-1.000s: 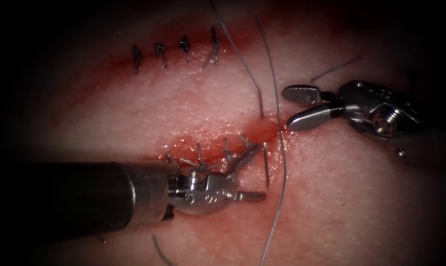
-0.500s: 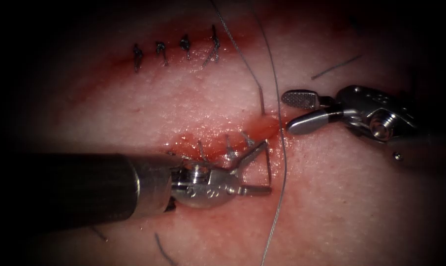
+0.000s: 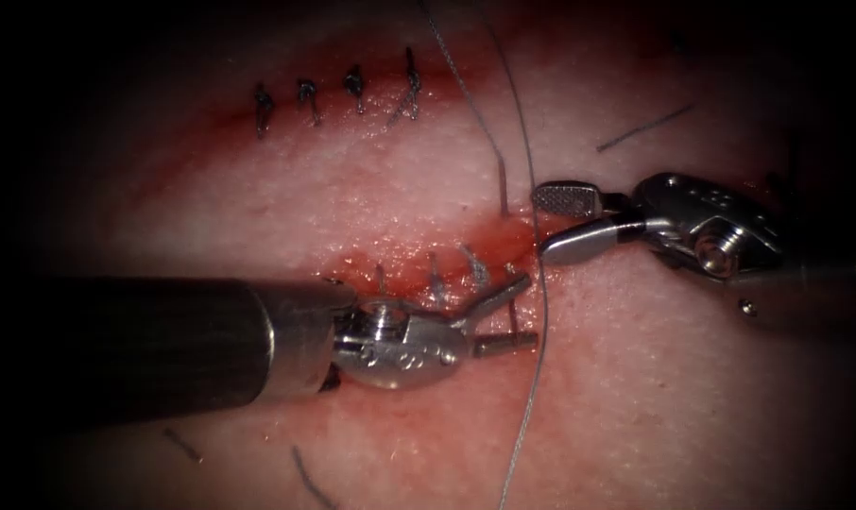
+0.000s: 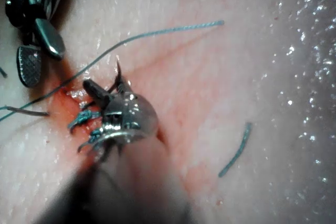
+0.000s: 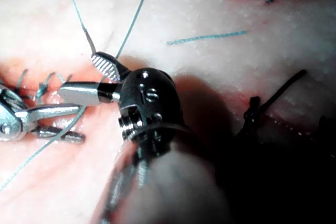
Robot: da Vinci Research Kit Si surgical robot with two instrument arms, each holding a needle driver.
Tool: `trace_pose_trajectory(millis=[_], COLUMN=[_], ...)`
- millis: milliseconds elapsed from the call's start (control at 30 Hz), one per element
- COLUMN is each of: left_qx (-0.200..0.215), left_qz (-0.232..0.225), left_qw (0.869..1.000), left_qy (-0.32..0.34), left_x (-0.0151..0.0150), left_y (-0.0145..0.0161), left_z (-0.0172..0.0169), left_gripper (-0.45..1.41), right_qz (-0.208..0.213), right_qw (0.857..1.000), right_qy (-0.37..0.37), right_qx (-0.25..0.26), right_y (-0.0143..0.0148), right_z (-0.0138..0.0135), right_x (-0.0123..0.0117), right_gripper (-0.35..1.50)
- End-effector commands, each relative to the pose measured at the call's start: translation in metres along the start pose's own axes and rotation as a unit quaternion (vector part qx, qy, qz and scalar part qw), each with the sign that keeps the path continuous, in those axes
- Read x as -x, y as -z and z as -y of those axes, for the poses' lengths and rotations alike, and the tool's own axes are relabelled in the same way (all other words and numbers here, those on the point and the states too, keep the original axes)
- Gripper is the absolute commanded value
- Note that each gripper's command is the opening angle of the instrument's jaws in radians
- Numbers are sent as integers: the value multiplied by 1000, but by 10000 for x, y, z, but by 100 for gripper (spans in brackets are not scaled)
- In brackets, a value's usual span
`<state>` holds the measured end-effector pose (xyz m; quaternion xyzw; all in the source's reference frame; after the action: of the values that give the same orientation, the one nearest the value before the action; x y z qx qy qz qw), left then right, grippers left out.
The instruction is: Wound Closure
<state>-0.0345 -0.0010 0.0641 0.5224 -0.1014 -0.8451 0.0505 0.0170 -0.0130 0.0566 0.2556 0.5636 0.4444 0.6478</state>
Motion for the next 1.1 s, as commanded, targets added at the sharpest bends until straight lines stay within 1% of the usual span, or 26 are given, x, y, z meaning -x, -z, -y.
trace_pose_trajectory(millis=[33,67,100,167,200,233,267,367,400,467,500,567,600,700,733,833,900,967,1000,1100], left_qx=[1,2,3,5,5,6,8,14,21,46,71,107,124,165,175,208,225,244,249,269], left_qz=[-1,-2,-3,-5,-5,-6,-6,-8,-10,-19,-16,-12,-19,-37,-40,-52,-56,-60,-60,-60], left_qw=[1000,1000,1000,1000,1000,1000,999,996,989,971,963,945,938,922,918,902,895,883,877,848], left_qy=[3,2,5,10,15,24,32,92,146,233,260,309,324,347,355,374,382,396,407,454], left_x=[2,3,3,5,6,6,7,10,10,11,11,10,9,5,3,-3,-8,-15,-19,-32], left_y=[-7,-7,-7,-7,-7,-7,-7,-6,-6,-5,-4,-2,-1,3,5,14,21,30,34,47], left_z=[-6,-6,-6,-5,-4,-4,-3,-2,-1,-1,-1,1,1,5,6,10,15,23,27,40], left_gripper=[32,34,30,17,-2,-35,-45,-45,-45,-45,-45,-45,-45,-45,-45,-45,-45,-45,-45,-45], right_qz=[0,0,0,0,0,0,0,0,0,1,0,2,2,6,8,11,13,16,18,42], right_qw=[1000,1000,1000,1000,1000,1000,1000,1000,1000,1000,1000,1000,1000,1000,1000,1000,1000,1000,1000,999], right_qy=[0,0,0,0,0,0,0,-1,-1,-1,-1,-2,-2,-2,-2,-1,-1,2,3,5], right_qx=[-1,-1,-1,-1,-1,-1,-1,-1,-1,-2,-1,-4,-5,-14,-19,-22,-23,-24,-25,-33], right_y=[-7,-7,-7,-7,-7,-7,-7,-6,-6,-5,-5,-4,-3,-2,-2,-2,-1,0,0,0], right_z=[0,0,0,0,0,1,1,2,3,4,4,5,6,8,9,10,9,9,9,11], right_x=[7,8,8,8,8,8,8,8,8,9,9,9,9,10,10,11,11,11,11,13], right_gripper=[48,46,46,44,43,43,41,39,32,29,29,29,29,27,14,12,7,6,6,6])
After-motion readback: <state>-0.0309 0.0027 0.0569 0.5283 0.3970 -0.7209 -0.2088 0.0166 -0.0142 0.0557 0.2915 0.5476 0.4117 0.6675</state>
